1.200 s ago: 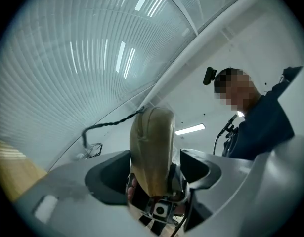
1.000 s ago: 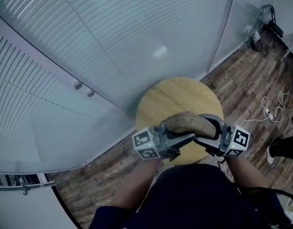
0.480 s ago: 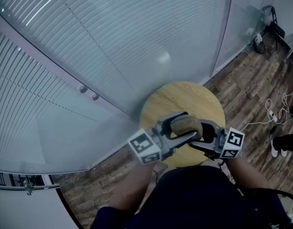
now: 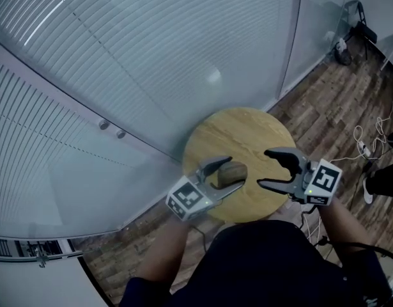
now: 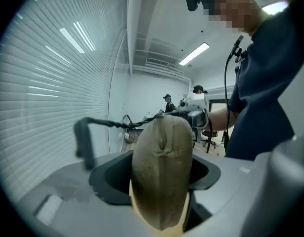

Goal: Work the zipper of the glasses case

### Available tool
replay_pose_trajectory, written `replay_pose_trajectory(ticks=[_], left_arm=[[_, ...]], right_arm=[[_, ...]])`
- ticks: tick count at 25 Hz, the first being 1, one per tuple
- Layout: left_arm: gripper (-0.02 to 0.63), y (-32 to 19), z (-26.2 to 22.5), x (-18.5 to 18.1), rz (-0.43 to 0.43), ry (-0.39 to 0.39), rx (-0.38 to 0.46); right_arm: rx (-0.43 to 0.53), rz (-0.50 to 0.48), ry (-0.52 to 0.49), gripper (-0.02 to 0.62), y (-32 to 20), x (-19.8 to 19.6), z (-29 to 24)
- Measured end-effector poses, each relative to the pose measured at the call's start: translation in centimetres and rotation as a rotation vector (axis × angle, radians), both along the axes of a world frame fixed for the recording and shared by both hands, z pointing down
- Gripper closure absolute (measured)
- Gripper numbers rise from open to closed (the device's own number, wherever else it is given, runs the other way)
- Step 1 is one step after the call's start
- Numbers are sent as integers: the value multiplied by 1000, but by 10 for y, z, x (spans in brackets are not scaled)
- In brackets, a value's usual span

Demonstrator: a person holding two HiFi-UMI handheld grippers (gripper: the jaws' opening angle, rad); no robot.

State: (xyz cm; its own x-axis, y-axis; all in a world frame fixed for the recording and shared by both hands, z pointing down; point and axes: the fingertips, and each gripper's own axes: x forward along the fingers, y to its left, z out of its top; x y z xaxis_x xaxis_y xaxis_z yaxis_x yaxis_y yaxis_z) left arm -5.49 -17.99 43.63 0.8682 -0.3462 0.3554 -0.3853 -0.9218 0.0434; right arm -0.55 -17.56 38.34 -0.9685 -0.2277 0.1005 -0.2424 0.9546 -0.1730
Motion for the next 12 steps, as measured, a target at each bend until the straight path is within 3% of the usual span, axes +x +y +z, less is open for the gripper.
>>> replay_pose_trajectory(ticks=[2,5,9,12], left_arm=[[304,6,10,4,36,-61,12],[304,16,28,15,100,-160,27],[304,23,44,29,165,-250,47],[302,26,50,30,186,-307,51]], right_arm=[[22,-33,30,279,0,-11,-12],[1,-76,87,347,3,-29,-19],[53,-212,264,351,23,-54,-1],[70,-245,308,363,24,-70,2]])
